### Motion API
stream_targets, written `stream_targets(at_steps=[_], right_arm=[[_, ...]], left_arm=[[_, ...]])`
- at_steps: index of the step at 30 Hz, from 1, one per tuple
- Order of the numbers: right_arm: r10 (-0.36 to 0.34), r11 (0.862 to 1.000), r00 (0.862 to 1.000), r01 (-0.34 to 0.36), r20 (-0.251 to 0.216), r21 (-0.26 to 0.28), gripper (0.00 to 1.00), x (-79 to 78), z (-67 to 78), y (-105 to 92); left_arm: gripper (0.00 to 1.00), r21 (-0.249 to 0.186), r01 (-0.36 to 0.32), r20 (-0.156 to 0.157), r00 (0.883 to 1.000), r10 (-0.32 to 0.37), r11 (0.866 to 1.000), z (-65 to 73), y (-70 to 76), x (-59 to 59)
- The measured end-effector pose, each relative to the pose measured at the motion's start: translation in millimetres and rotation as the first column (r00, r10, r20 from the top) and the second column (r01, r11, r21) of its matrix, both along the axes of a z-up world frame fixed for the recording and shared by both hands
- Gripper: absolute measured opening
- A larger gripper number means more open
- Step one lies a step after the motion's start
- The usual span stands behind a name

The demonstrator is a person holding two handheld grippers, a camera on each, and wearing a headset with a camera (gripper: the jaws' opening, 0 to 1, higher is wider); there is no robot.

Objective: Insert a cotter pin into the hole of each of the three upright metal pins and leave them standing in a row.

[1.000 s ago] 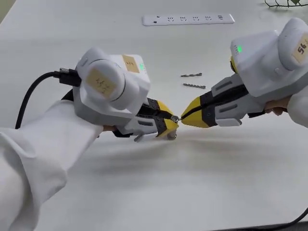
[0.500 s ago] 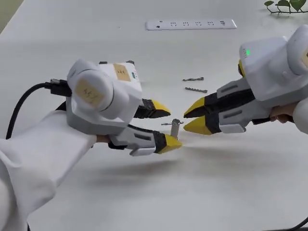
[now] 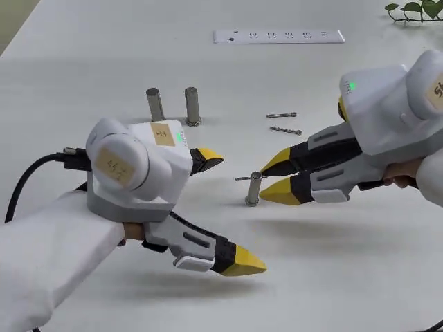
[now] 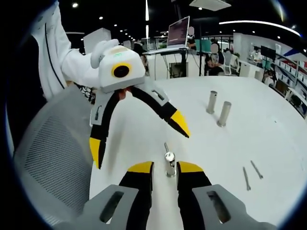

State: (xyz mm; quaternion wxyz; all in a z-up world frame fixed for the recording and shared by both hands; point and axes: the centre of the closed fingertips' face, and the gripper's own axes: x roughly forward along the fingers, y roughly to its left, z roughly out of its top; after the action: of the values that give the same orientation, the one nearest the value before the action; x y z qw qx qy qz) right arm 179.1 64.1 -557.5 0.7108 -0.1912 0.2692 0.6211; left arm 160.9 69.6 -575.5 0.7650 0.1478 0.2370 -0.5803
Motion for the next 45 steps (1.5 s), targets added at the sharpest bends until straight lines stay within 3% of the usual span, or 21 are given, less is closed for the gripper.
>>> stream_targets(at_steps=[2,14,19,24,37,45], right_arm=[[-0.003,1.0,1.0,0.003,-0.001,0.001,0.14,0.8,-0.8,1.3],[-0.008,1.0,1.0,0.008,-0.024,-0.002,0.12,1.1,-7.5,6.4],[-0.017,1.0,1.0,0.017,-0.004,-0.01,0.05,7.4,-9.2,6.8],[-0.02,1.0,1.0,0.02,-0.023,0.005,0.05,6.9,-9.4,8.5],[-0.012,1.0,1.0,0.012,-0.001,0.003,0.04,7.1,-8.7,10.1],[-0.023,0.999,0.998,0.021,0.059,0.025,0.04,24.8,4.0,23.3]], left_arm=[[0.99,-0.004,0.003,-0.023,1.0,-0.003,1.0,-2.0,1.3,-4.2],[0.99,-0.054,-0.095,-0.058,0.994,0.092,0.994,-2.5,13.7,-2.2],[0.99,-0.048,-0.098,-0.059,0.994,0.095,0.994,-3.7,15.9,-3.5],[0.99,-0.068,-0.116,-0.061,0.992,0.112,0.991,-0.3,15.6,-1.4],[0.98,-0.089,-0.132,-0.058,0.99,0.128,0.987,5.4,16.9,0.1],[0.98,-0.097,-0.164,-0.054,0.986,0.16,0.982,9.3,26.2,5.3]])
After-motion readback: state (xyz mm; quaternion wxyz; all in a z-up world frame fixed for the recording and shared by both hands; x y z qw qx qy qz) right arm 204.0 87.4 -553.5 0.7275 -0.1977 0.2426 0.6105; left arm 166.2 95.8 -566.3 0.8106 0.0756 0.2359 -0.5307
